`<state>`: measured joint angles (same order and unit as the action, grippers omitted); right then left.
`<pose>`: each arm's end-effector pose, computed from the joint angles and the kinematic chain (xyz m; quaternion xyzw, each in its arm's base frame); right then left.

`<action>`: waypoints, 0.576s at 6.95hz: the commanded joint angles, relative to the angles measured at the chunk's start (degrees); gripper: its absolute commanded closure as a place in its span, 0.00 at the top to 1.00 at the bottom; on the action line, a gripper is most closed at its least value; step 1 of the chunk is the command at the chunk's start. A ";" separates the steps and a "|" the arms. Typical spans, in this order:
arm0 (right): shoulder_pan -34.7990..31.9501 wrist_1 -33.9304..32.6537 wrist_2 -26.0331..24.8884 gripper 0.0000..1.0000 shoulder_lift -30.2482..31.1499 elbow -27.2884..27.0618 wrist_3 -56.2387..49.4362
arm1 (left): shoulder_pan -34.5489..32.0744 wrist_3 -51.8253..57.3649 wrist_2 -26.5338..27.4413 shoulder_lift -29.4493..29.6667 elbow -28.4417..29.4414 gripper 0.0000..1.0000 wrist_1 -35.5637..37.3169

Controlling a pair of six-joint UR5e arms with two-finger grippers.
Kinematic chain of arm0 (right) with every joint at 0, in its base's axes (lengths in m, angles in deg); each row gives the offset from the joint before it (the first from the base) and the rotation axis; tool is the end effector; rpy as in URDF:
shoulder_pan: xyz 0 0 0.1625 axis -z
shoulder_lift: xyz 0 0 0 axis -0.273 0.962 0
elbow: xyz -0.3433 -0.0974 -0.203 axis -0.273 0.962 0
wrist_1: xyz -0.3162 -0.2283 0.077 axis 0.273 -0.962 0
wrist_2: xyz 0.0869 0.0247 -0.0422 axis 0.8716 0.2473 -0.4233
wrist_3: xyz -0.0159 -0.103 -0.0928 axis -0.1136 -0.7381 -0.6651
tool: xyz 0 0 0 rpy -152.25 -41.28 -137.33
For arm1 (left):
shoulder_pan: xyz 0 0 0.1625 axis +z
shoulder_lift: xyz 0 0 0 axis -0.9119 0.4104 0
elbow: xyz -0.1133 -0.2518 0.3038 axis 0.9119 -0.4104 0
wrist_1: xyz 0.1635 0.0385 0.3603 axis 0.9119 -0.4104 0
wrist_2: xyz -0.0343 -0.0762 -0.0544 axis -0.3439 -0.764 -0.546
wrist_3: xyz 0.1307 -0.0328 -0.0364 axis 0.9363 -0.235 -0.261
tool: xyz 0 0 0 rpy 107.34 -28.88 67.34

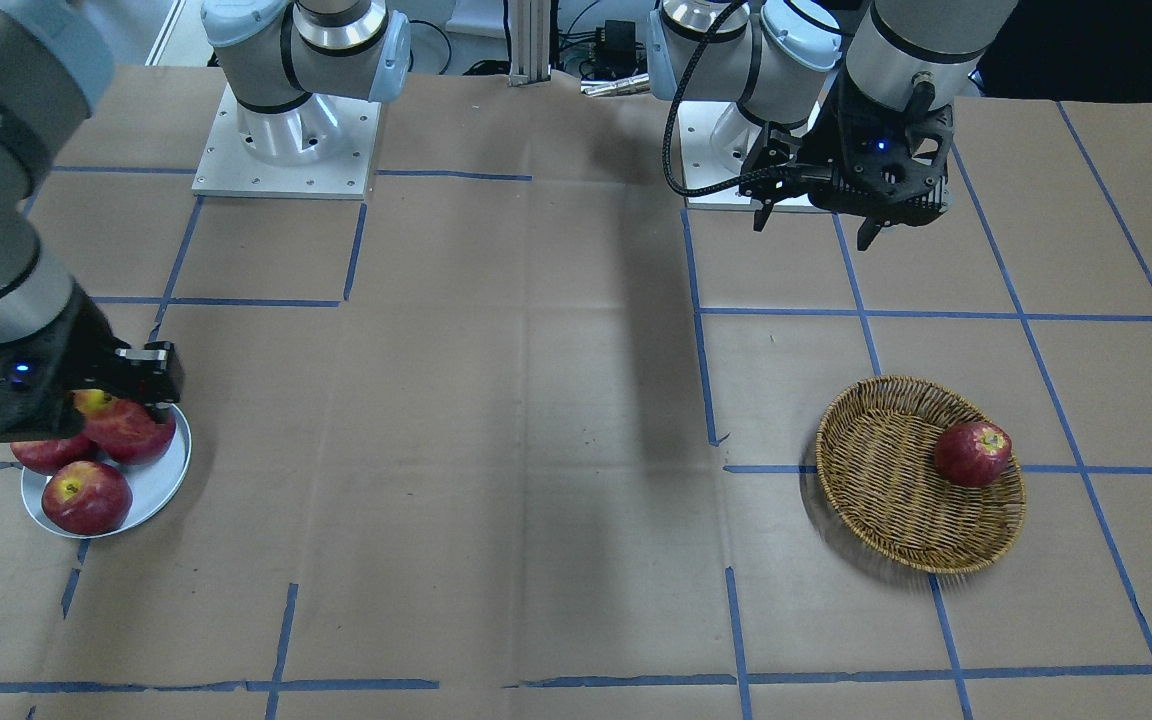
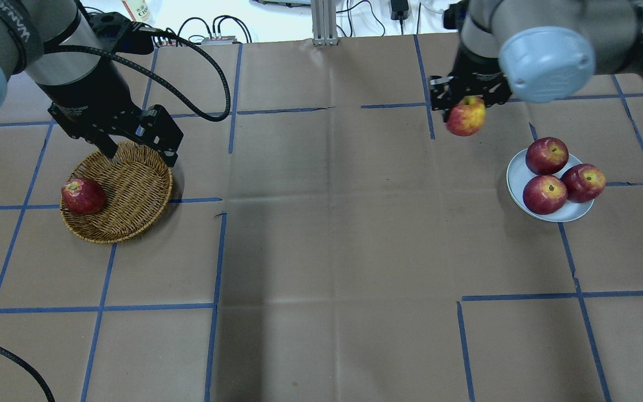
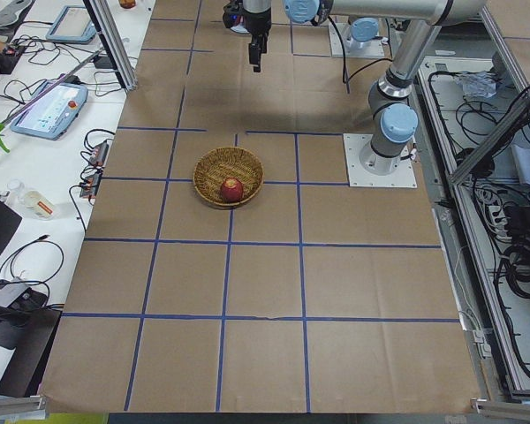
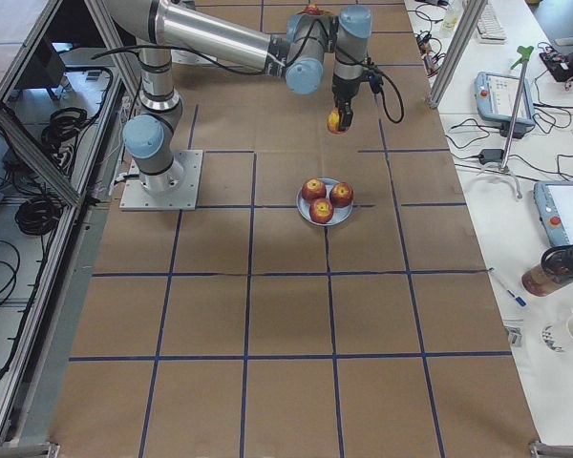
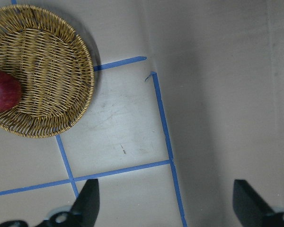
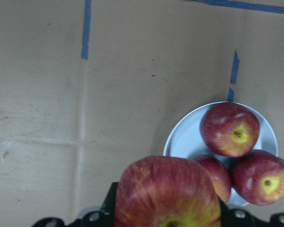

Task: Transfer apple from basket to plate
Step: 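Carry the apple with the right gripper onto the white plate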

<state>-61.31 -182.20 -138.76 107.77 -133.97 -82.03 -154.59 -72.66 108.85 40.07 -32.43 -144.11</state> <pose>0.0041 -0.5645 0.3339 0.0584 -0.9982 0.0050 0.0154 -0.1223 -0.4522 0.4381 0.1024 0.9943 0.0312 0.0023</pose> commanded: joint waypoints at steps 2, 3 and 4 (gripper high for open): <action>12.79 -2.18 2.47 0.50 -0.43 -4.63 -17.33 | -0.04 0.00 0.00 0.00 0.00 0.99 -0.08; 13.34 -4.54 3.10 0.50 -0.70 -8.22 -17.36 | 0.05 0.09 0.00 0.00 0.00 0.99 -0.08; 13.34 -9.26 3.02 0.51 -0.70 -11.39 -17.36 | 0.05 0.00 0.00 0.00 0.00 0.99 -0.08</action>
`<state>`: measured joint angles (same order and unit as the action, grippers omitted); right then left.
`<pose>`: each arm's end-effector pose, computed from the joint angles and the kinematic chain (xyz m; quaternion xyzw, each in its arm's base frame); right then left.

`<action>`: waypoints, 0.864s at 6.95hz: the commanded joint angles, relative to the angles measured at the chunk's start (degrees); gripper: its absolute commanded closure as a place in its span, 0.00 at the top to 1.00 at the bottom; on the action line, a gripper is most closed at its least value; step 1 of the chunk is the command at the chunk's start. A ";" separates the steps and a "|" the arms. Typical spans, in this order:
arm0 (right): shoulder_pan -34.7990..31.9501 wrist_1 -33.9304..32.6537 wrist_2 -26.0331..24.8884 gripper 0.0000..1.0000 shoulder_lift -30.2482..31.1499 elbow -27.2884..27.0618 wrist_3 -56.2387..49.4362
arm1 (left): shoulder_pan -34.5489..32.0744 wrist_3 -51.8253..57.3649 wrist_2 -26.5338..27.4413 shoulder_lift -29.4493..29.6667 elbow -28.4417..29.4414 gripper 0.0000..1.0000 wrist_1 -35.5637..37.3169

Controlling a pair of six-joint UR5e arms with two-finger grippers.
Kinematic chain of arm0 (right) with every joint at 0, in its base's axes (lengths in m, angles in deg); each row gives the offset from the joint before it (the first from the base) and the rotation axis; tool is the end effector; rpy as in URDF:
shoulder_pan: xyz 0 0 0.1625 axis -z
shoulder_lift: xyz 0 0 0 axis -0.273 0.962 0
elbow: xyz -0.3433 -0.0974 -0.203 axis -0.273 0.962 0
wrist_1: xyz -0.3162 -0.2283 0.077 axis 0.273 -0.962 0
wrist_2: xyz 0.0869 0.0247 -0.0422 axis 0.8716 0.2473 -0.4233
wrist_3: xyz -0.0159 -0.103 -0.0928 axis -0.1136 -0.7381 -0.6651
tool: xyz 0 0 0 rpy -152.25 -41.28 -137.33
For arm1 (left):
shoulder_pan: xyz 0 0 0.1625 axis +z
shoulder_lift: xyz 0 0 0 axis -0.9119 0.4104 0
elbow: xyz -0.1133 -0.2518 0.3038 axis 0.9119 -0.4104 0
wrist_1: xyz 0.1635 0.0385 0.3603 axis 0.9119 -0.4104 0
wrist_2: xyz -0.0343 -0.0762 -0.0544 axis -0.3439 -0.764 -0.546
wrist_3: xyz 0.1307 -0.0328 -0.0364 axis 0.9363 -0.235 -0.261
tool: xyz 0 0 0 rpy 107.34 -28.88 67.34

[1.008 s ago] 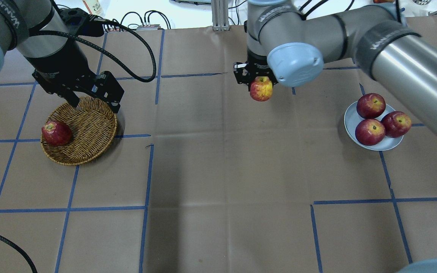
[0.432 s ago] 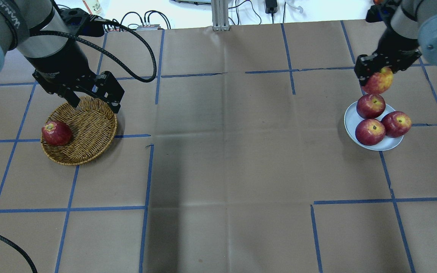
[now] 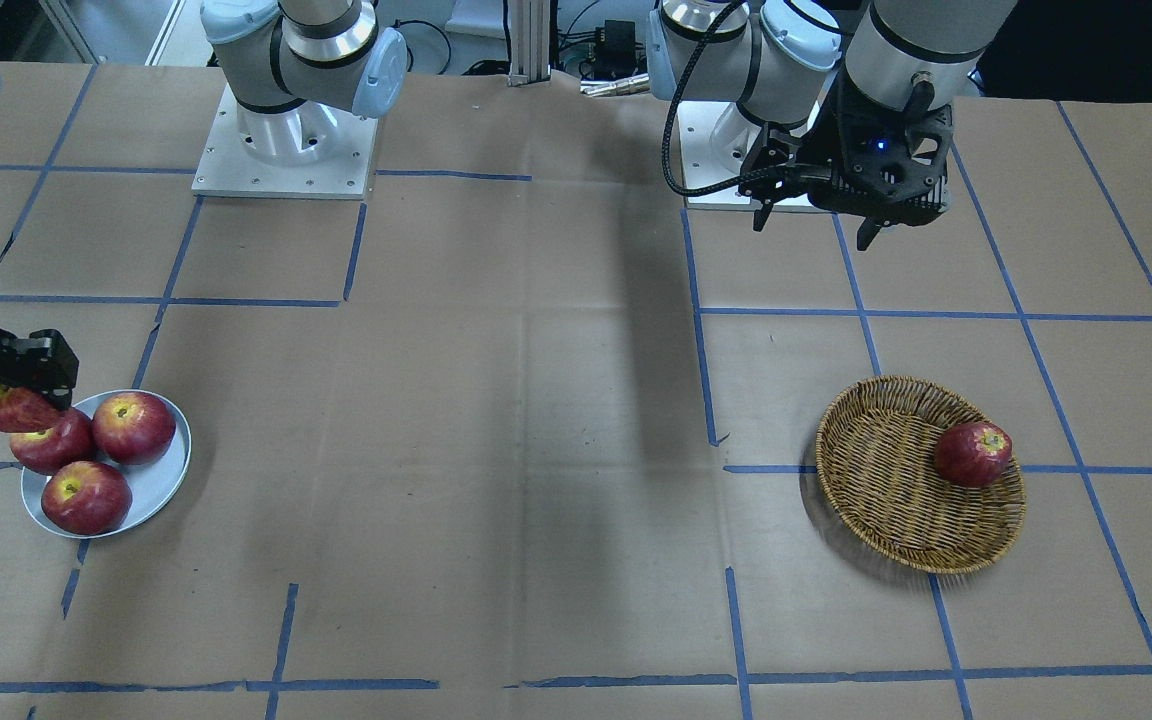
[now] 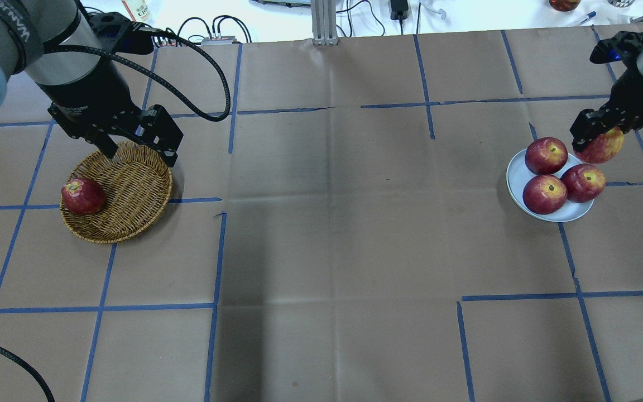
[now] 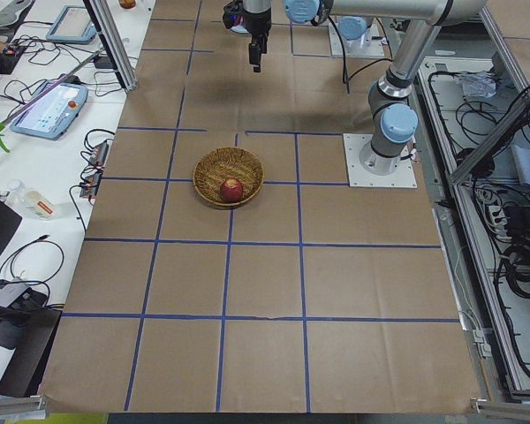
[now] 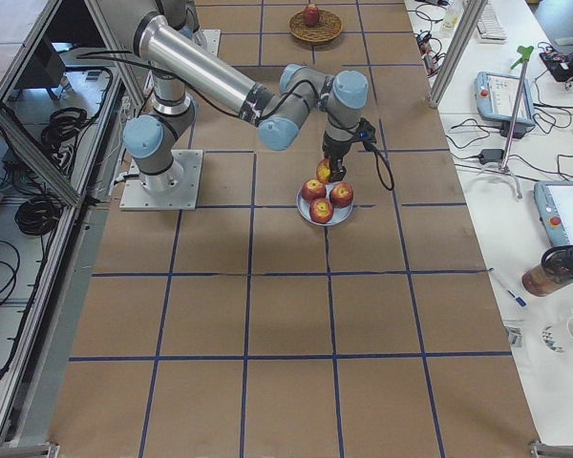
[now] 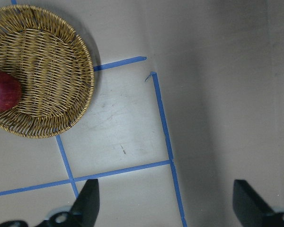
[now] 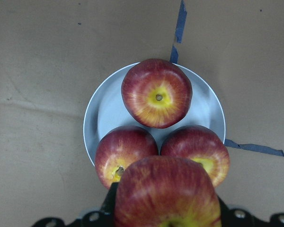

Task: Transfer apple from basket to plate
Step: 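Carry the apple with the right gripper onto the white plate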

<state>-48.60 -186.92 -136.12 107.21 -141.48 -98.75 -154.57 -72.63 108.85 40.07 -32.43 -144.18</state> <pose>-0.1054 -0.5355 0.2773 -0.0932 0.9954 0.0123 0.0186 -0.1221 -0.4520 0.4380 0.1024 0.9942 0.0318 0.0022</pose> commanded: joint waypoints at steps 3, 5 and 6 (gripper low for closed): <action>0.63 -12.84 0.38 0.52 -3.99 -5.85 -0.64 | -0.06 0.14 0.00 0.00 0.00 0.99 -0.01; 0.37 -12.85 0.65 0.52 -3.74 -5.94 -0.20 | 0.03 0.05 -0.09 0.00 -0.09 0.99 -0.01; 0.11 -12.85 0.73 0.53 -3.74 -6.11 -0.20 | 0.03 0.14 0.00 -0.18 -0.17 0.99 -0.01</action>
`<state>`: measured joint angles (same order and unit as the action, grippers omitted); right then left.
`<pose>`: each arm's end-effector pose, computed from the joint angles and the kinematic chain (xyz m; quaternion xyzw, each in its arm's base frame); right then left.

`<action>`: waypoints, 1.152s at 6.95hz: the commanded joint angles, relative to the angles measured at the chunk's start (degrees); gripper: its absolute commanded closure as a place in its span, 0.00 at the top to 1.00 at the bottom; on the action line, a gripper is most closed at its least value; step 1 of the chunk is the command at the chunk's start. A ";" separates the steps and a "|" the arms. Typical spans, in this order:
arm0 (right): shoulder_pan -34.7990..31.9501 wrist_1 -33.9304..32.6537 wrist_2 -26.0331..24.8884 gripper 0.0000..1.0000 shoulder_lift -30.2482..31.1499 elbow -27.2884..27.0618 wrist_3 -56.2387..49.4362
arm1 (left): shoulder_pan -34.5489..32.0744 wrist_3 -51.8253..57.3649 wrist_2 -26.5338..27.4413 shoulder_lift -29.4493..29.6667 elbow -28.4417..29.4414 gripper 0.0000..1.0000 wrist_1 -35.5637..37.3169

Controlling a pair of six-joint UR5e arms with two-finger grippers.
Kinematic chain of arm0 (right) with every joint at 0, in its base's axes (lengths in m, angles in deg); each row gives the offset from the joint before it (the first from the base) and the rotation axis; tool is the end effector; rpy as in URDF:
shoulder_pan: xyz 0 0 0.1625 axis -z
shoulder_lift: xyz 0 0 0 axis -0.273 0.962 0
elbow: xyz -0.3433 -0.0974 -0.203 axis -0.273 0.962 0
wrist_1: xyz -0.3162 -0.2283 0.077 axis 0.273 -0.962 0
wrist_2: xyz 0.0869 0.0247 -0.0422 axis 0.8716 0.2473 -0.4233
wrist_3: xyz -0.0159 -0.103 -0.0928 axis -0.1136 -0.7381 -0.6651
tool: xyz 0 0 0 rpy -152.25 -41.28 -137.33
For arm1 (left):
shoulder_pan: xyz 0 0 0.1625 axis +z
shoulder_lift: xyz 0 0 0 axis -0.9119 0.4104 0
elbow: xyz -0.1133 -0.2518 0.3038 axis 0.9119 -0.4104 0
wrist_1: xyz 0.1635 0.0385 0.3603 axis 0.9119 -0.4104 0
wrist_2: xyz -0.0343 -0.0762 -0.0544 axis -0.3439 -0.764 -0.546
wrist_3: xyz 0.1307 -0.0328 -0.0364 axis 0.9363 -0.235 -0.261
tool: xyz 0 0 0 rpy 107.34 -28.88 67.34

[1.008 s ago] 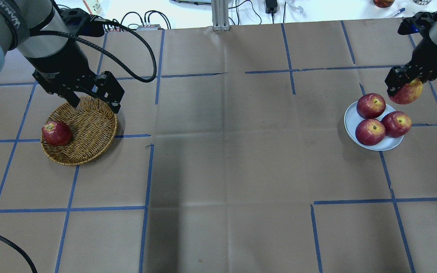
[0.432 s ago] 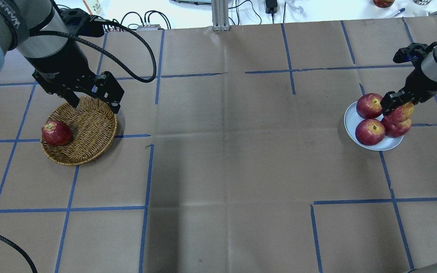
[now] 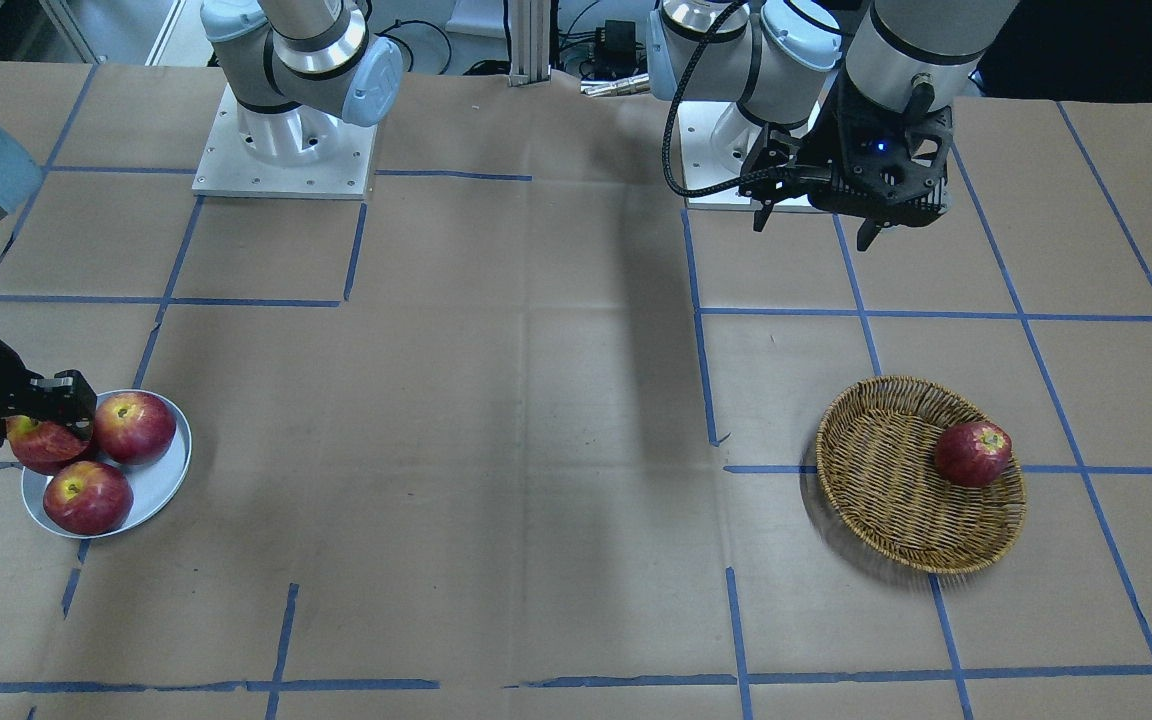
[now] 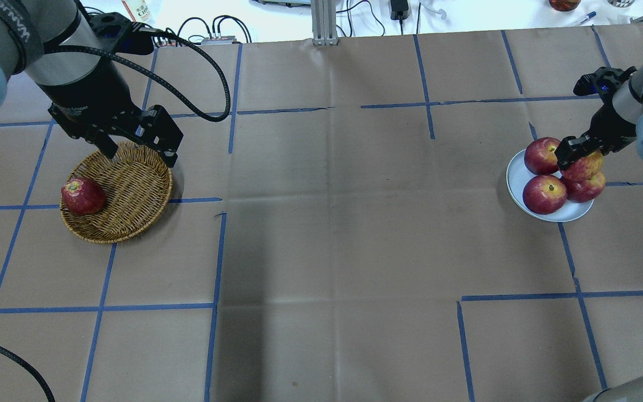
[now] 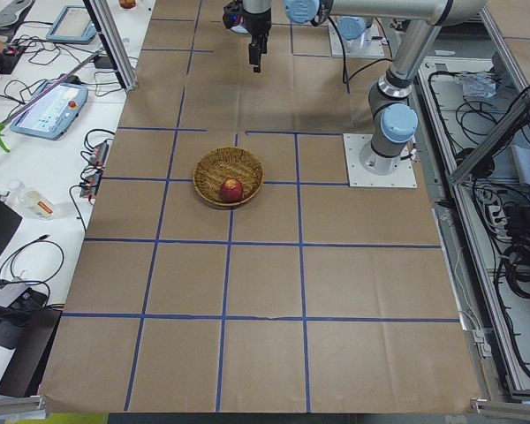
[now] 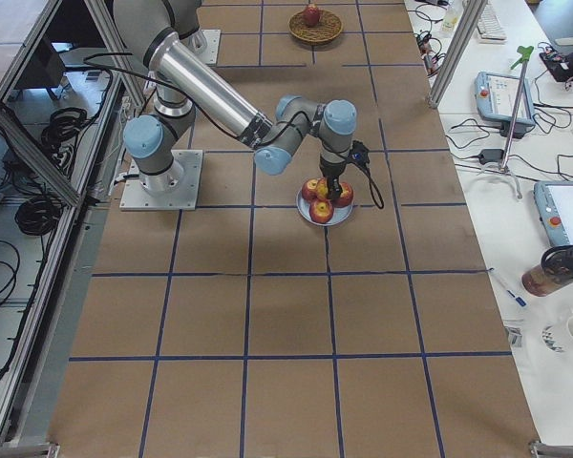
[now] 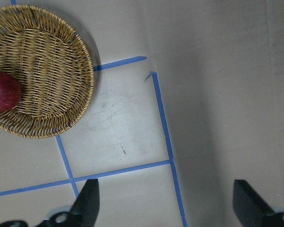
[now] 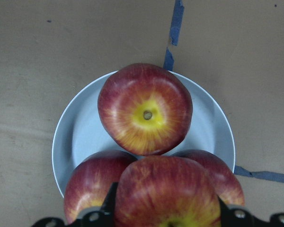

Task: Transfer apple from basket to plate
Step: 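Open the right gripper to release the apple on the plate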

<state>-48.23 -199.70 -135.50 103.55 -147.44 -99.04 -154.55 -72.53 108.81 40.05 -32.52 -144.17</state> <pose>-0.1094 -0.5395 0.2204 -0.0928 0.9955 -0.0142 0.0090 -0.1221 -0.4518 0.4374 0.1031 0.9941 0.0323 0.0017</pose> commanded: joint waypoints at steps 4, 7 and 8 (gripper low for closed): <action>-0.35 -0.08 2.14 1.00 0.09 0.11 0.17 | -0.07 0.48 0.04 -1.47 -1.14 0.99 -0.02; -2.53 4.98 1.79 1.00 3.85 5.27 0.26 | -0.16 0.40 -0.05 -1.65 -1.23 0.99 -0.20; -4.72 13.98 1.35 1.00 6.48 10.17 1.57 | -0.16 0.48 -0.05 -1.56 -1.84 0.99 -0.02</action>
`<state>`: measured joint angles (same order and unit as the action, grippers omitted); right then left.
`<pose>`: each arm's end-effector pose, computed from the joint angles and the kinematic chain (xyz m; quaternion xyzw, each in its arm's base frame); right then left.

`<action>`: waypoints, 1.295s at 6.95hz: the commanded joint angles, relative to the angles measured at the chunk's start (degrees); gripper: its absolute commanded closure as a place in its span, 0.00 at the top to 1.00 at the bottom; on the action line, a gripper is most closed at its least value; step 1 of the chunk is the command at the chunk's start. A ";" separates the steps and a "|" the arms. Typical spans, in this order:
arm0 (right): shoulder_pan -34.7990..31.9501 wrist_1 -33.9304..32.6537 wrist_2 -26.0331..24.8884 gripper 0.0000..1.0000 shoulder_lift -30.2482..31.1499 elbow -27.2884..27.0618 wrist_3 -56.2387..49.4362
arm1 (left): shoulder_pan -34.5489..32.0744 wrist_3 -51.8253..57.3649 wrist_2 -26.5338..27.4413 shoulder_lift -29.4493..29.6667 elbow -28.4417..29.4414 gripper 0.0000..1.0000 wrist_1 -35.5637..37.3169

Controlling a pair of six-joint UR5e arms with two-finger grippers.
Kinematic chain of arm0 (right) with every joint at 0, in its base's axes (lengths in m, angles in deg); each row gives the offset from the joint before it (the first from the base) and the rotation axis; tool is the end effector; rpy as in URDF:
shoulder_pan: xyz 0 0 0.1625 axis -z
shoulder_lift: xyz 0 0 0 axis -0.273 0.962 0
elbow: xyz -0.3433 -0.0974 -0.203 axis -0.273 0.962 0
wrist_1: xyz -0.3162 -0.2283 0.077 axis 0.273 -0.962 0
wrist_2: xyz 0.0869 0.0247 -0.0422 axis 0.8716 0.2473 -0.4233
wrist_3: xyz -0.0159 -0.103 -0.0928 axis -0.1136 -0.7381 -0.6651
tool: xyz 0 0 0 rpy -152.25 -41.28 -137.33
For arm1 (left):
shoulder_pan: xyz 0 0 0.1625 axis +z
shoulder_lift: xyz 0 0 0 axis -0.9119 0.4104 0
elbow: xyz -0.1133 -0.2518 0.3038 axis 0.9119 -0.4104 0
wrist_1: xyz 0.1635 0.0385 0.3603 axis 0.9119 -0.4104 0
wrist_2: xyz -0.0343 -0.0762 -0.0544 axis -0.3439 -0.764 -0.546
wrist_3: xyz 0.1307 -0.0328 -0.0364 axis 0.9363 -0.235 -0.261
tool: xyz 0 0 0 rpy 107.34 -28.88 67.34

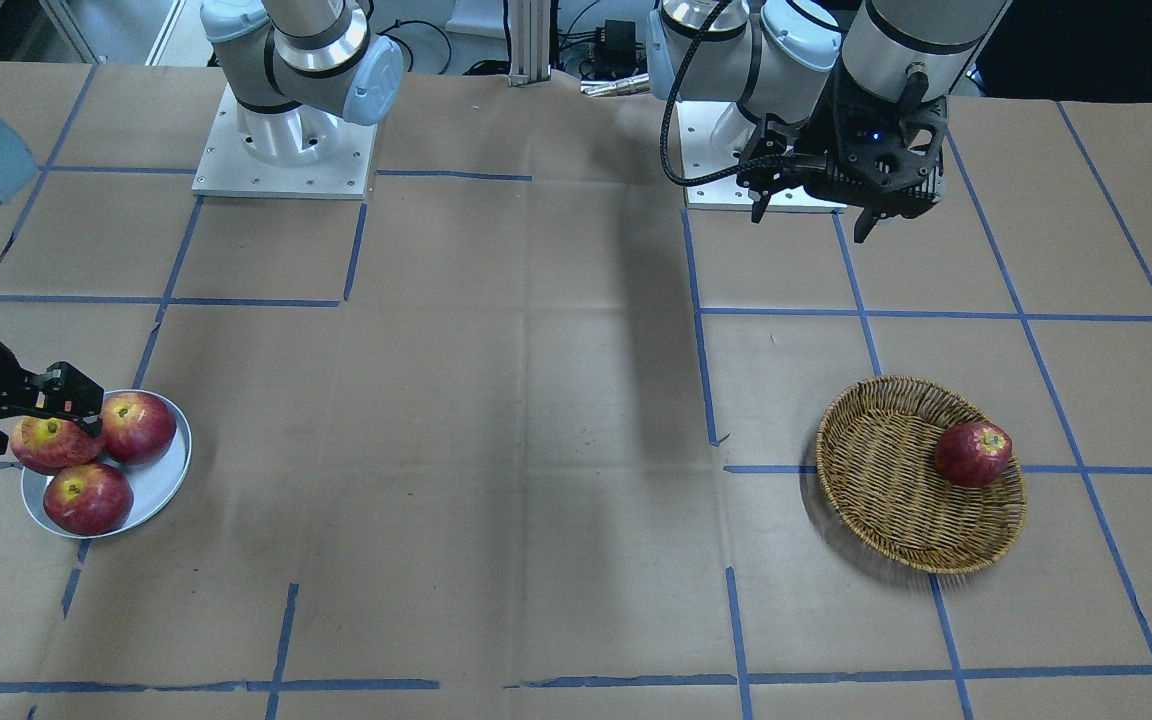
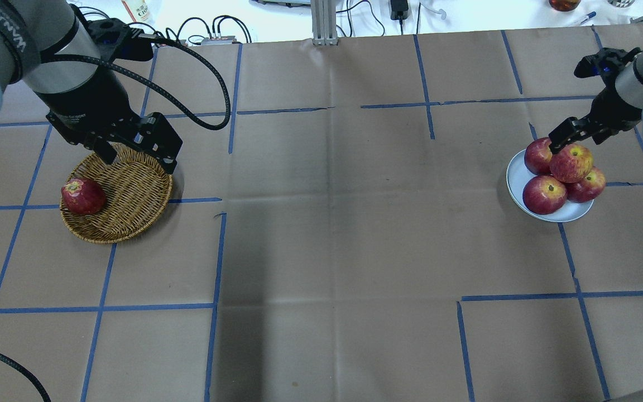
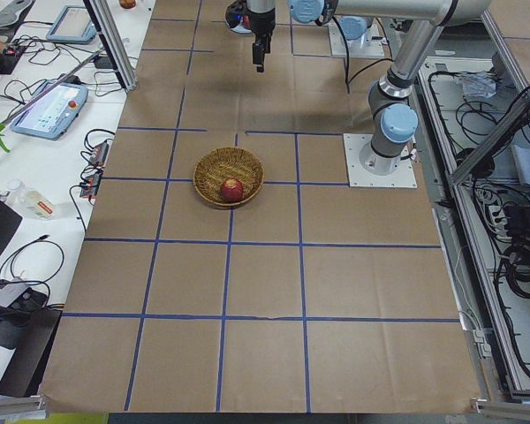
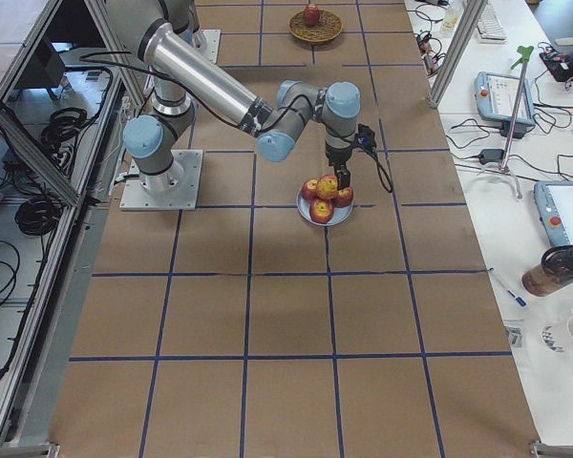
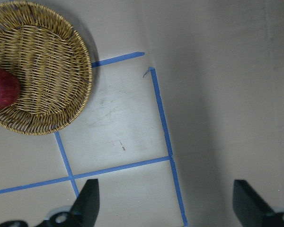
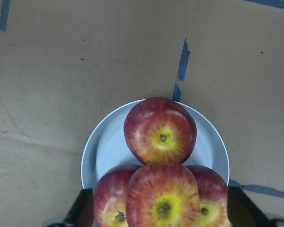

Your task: Transfer apple from basket to plate

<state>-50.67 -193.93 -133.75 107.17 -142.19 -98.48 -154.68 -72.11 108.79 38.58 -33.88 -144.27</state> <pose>-0.0860 -0.5536 0.2840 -0.1100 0.9929 -0.0449 0.0092 -0.1234 -0.4410 0.4376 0.1079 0.9936 0.0322 0.0015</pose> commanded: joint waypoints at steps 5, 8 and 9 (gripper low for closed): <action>-19.05 35.80 -0.93 1.00 12.45 15.88 28.29 | -0.12 -0.03 -0.03 0.16 -1.01 0.99 0.34; -25.17 34.51 -1.28 1.00 12.73 10.55 34.51 | -0.21 -0.03 0.06 -0.27 -1.10 0.99 0.17; -25.34 31.19 -5.37 1.00 13.95 9.56 34.77 | -0.21 -0.12 0.06 -0.36 -1.10 0.99 0.26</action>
<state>-75.51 -159.91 -136.01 120.08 -130.57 -64.21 -154.88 -72.16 108.84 38.28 -34.96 -144.08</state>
